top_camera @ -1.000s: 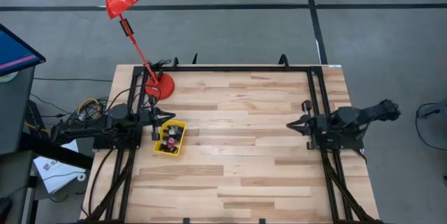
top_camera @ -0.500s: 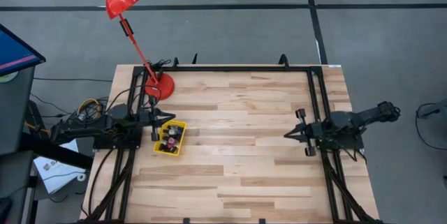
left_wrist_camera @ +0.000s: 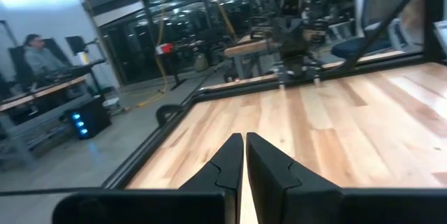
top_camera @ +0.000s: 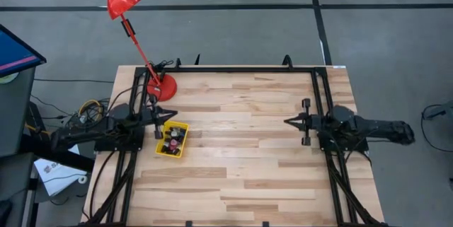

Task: Pick & Place Nail Polish
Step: Return to Home Position

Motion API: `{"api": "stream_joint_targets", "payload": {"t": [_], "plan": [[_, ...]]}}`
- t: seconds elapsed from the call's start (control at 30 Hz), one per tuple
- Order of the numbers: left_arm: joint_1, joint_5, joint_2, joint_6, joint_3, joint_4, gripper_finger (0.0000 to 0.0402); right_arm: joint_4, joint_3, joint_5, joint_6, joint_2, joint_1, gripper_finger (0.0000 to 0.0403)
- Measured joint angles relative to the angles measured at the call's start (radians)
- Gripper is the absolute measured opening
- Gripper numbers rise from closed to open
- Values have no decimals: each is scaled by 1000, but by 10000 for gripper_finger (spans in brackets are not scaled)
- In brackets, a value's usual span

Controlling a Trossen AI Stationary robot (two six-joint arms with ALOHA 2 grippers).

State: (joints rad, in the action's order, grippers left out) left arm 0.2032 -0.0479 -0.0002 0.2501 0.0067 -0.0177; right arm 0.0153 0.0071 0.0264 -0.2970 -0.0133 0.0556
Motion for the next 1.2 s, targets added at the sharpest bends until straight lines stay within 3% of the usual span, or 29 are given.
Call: {"api": "stream_joint_targets", "payload": {"t": [0.23, 0.4, 1.2], "plan": [[62, 0, 0, 0, 0, 0, 14, 8, 0, 46, -17, -25, 115, 0], [50, 0, 0, 0, 0, 0, 14, 20, 0, 108, 12, -50, 159, 0], [-9, -4, 0, 0, -2, -21, 14, 15, -2, 76, 17, -67, 203, 1]]}}
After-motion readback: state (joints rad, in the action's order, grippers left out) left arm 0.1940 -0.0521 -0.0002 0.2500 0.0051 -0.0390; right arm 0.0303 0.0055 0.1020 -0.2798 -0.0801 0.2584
